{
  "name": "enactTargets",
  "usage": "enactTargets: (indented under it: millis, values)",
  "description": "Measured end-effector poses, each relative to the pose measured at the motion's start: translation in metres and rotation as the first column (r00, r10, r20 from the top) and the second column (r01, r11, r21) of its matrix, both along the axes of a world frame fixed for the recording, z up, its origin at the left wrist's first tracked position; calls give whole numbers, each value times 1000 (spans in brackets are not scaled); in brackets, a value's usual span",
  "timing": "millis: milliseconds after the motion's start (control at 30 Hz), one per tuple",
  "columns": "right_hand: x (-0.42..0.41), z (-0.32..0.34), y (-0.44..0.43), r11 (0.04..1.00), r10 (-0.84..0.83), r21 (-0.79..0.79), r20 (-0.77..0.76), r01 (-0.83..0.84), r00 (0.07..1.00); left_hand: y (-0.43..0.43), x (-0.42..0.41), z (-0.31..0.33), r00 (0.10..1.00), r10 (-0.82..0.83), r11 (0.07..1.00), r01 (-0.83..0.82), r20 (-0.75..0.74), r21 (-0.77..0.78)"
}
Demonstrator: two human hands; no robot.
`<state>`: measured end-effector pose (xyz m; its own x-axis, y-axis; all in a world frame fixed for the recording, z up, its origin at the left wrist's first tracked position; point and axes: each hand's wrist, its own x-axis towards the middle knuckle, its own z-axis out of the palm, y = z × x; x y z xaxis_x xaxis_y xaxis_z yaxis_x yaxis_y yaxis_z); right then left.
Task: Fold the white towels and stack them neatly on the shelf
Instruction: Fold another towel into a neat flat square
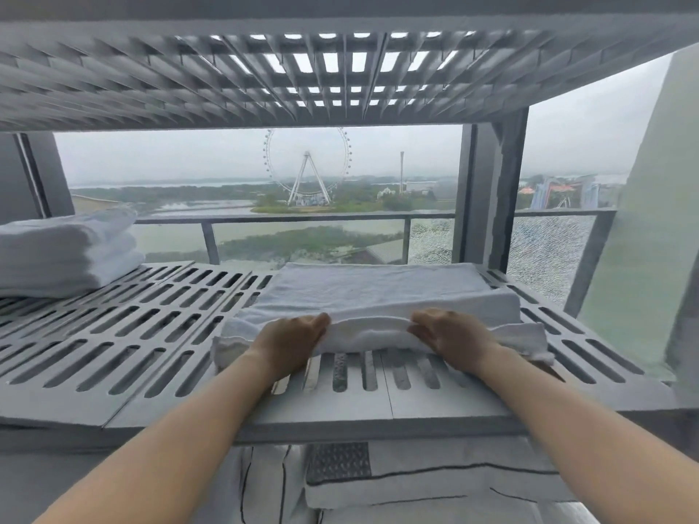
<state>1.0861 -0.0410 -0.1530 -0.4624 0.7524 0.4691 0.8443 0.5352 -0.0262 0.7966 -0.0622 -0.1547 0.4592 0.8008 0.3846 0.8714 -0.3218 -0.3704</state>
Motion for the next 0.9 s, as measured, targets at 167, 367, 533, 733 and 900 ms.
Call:
enactTargets:
  millis: [167,367,533,733,900]
  values:
    - [1,6,-16,993,57,107,-21,-55,998,-10,2,4,960,-90,995,74,267,67]
    - [17,14,-71,985,131,92,168,-148,977,-73,4,7,930,-279,960,276,238,44]
    - [19,19,-98,986,161,11,249,-169,955,-110,12,4,950,-145,984,169,278,-63]
    - [26,16,-101,962,159,-233,47,-144,986,-123,19,4,933,-51,982,112,356,-154]
    - [23,18,-85,939,95,-311,-184,-150,978,-107,29,17,912,18,960,98,409,-261]
